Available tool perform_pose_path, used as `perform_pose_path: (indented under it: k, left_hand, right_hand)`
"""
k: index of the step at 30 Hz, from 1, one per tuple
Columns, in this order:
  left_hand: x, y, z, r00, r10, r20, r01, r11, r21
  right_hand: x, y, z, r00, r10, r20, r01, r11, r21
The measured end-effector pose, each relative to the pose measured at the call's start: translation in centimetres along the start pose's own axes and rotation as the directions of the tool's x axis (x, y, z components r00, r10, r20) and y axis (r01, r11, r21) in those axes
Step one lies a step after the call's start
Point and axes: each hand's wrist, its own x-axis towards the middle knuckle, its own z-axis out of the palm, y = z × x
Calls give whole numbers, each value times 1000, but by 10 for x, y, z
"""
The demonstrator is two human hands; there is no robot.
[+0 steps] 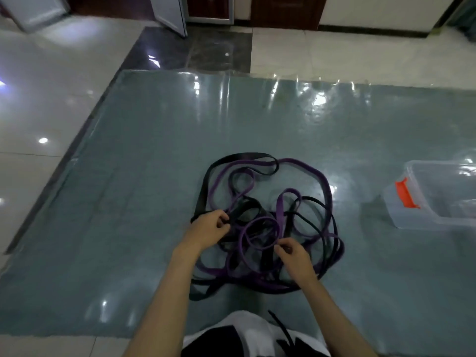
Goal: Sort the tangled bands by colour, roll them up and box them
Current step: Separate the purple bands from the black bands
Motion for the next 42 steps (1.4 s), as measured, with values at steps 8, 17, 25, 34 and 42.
perform_pose_path:
  k: [8,17,25,34,42]
  left_hand:
    - [14,21,70,994,71,80,-91,958,273]
    - [29,7,54,972,158,-171,-130,977,167]
    - [17,3,57,967,247,62,-227,946,-230]
    - [-22,-7,27,968,176,178,-103,928,-358]
    - [-56,19,6,974,129,-183,-214,782,-586]
  right_hand:
    - [21,-7,1,997,61,55,-70,983,171]
    - [21,-83,-54,978,-176,-110,207,883,421]
    - [-14,-139,-46,933,-357,-39,311,752,582]
    - [-32,-107,-45,979,101,-177,125,384,915]
    - [-45,-64,-27,984,109,138,-165,845,509]
